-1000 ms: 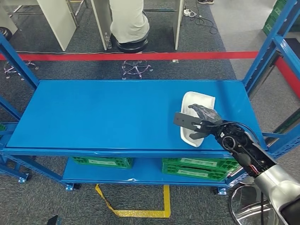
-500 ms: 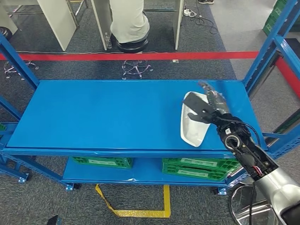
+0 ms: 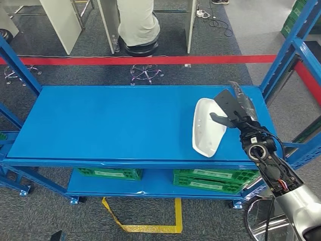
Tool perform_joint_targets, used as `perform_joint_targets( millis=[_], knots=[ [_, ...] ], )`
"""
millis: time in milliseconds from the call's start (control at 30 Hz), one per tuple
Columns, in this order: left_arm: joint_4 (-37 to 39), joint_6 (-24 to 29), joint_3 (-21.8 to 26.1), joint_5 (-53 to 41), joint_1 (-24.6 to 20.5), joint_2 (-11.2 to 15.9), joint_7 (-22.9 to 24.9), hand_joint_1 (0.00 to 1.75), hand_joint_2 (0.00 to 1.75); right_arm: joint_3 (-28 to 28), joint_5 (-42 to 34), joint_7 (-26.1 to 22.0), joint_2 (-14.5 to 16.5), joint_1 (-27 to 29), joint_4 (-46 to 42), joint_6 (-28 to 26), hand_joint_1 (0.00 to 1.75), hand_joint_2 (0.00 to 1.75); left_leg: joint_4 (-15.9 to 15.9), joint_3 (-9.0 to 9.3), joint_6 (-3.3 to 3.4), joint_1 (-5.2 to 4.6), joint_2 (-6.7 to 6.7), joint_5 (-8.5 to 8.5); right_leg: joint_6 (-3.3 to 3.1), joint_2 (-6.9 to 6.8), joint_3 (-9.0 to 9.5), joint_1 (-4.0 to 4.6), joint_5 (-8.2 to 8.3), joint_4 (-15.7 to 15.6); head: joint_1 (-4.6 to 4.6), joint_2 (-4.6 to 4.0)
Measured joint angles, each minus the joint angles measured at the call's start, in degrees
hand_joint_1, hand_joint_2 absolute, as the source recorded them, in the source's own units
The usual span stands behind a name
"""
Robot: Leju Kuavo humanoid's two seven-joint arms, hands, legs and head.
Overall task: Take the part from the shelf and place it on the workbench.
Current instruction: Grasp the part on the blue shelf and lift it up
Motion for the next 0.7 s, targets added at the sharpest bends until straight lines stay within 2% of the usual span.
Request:
perform_joint_targets(
  millis=[133, 367, 533, 700],
  knots=[
    [0.00, 0.05, -0.02, 0.10, 0.00, 0.00, 0.00, 0.00, 0.00, -0.56, -0.32, 0.75, 0.00, 0.05, -0.05, 0.81, 0.00, 1.75, 0.00, -0.01, 0.00, 0.00, 0.00, 0.00, 0.00, 0.00, 0.00, 0.00, 0.00, 0.00, 0.02, 0.00],
    [0.00, 0.16, -0.02, 0.58, 0.00, 0.00, 0.00, 0.00, 0.00, 0.00, -5.03, 3.68, 0.00, -0.06, -0.43, 7.64, 0.00, 1.75, 0.00, -0.01, 0.00, 0.00, -0.01, 0.00, 0.00, -0.01, 0.01, 0.00, 0.00, 0.00, 0.02, 0.00],
    [0.00, 0.17, -0.02, 0.66, -0.01, 0.00, 0.00, 0.00, 0.00, 0.89, -6.79, 5.36, 0.00, -0.34, -0.98, 10.09, 0.00, 1.75, 0.00, -0.01, 0.00, 0.00, -0.01, 0.00, 0.00, -0.01, 0.01, 0.00, 0.00, 0.00, 0.01, 0.00],
    [0.00, 0.17, -0.03, 0.63, -0.06, 0.00, 0.00, 0.00, 0.00, 2.22, -9.83, 3.32, 0.43, -0.36, -0.78, 12.07, 0.00, 1.75, -0.01, -0.04, 0.00, 0.00, -0.03, 0.00, 0.00, -0.01, 0.02, 0.00, 0.00, 0.01, -0.01, 0.00]
  ],
)
